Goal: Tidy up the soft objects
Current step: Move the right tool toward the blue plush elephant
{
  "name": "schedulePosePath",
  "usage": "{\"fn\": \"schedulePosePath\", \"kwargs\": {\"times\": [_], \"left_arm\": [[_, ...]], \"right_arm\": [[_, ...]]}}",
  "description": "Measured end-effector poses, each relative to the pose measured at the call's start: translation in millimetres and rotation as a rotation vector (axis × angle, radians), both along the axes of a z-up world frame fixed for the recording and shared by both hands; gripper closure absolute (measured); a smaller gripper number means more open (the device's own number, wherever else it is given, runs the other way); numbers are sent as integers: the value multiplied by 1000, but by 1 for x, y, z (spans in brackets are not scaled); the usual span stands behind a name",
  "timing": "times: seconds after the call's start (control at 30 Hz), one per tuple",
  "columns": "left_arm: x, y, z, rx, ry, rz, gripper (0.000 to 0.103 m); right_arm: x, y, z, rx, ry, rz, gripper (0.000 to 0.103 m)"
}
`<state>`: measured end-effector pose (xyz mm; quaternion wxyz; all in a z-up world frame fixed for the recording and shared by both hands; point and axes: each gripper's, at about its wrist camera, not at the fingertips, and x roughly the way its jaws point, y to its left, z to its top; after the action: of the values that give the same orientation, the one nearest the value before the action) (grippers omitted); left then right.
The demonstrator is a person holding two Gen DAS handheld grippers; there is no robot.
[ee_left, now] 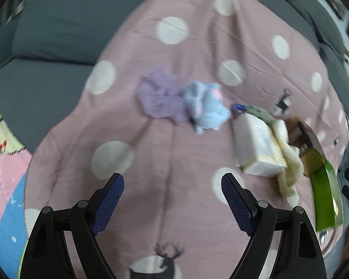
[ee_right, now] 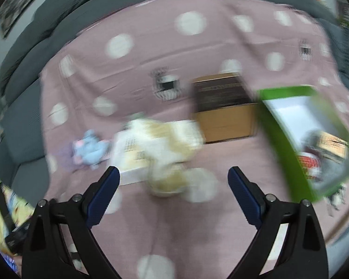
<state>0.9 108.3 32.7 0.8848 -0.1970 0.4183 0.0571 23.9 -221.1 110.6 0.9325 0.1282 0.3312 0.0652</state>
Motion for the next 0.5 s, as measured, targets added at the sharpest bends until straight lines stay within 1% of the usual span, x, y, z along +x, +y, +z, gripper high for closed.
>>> {"fn": "schedulePosePath", "kwargs": {"times": [0.1, 0.23, 0.37, 0.43, 0.47, 0.5], "left_arm": [[1, 12, -9, -22, 0, 30, 17], [13, 25, -22, -84, 17, 57, 17], [27, 29, -32, -110, 17, 74, 17], [33, 32, -38, -131, 16, 74, 17], [35, 33, -41, -137, 19, 77, 17], [37, 34, -44, -144, 22, 80, 17]], "right_arm": [[23, 48, 0, 16, 23, 143, 9], [59, 117, -5, -11, 61, 298, 10], [99, 165, -14, -31, 104, 361, 14], [122, 186, -20, -34, 125, 376, 26], [135, 196, -23, -38, 139, 381, 29], [147, 204, -27, -43, 150, 384, 34]]}}
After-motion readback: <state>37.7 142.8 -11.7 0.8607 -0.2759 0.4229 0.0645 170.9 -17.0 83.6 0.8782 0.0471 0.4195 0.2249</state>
